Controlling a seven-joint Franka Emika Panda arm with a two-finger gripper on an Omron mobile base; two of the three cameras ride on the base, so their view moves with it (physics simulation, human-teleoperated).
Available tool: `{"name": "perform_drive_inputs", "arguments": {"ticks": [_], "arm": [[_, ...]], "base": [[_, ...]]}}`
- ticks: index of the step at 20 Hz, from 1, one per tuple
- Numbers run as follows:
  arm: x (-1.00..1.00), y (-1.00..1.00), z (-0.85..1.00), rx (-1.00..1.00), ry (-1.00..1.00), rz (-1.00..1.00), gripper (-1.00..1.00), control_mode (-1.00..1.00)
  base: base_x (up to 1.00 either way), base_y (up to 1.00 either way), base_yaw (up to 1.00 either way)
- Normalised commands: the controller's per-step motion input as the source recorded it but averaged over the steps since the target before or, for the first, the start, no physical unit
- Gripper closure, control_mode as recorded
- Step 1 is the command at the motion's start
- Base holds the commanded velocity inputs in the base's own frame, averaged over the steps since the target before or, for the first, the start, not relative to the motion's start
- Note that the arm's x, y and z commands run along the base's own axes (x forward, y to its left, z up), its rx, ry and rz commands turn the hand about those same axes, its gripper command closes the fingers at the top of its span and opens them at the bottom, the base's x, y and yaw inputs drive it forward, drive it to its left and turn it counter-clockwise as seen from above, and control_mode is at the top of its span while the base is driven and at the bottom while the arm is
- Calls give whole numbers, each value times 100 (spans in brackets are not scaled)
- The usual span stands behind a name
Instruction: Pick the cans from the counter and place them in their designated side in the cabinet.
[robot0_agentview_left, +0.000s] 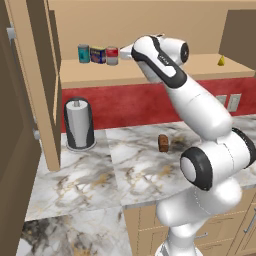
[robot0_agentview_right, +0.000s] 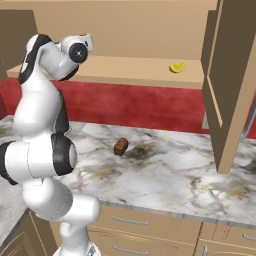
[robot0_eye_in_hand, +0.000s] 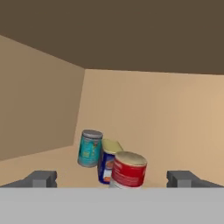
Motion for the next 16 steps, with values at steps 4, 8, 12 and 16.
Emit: {"name": "perform_drive_inputs", "arguments": {"ticks": [4, 8, 12, 16], "arm": [[-77, -12, 7, -2, 0, 2, -100, -100], [-79, -12, 4, -4, 0, 2, -100, -100], [-79, -12, 1, -5, 0, 2, -100, -100], [-78, -16, 0, -5, 0, 2, -100, -100]], "base": [[0, 0, 0], [0, 0, 0], [0, 0, 0], [0, 0, 0]]}}
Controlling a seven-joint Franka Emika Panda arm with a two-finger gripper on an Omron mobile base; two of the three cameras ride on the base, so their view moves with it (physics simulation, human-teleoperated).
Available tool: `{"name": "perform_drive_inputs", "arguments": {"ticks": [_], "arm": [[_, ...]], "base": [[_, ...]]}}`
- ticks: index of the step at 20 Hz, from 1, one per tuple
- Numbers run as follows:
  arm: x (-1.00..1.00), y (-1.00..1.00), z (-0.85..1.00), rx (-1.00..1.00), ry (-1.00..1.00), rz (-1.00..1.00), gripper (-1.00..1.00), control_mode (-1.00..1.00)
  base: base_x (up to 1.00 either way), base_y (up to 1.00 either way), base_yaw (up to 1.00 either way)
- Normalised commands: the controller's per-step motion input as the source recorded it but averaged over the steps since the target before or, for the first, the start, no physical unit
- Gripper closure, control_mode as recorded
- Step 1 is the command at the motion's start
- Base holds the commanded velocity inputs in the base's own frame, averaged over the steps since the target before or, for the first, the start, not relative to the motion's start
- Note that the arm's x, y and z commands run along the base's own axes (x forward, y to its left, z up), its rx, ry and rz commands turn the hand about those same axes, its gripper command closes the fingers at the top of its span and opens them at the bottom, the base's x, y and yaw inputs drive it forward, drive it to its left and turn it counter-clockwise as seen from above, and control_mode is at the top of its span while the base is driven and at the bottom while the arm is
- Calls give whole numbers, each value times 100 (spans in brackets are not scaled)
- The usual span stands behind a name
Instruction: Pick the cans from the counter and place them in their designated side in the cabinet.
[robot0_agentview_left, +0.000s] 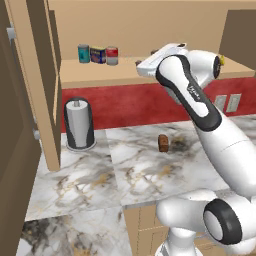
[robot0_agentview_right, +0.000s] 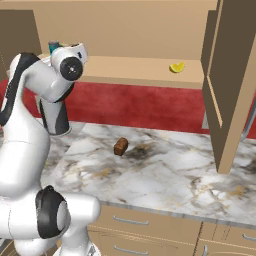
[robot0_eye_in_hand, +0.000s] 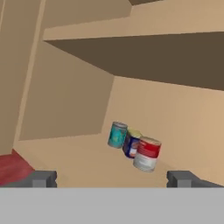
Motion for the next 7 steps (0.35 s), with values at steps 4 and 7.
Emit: {"name": "perform_drive_inputs", "arguments": {"ticks": [4, 7], "arm": [[-80, -19, 0, -5, 0, 2, -100, -100], [-81, -18, 0, -5, 0, 2, -100, -100]], "base": [[0, 0, 0], [0, 0, 0]]}}
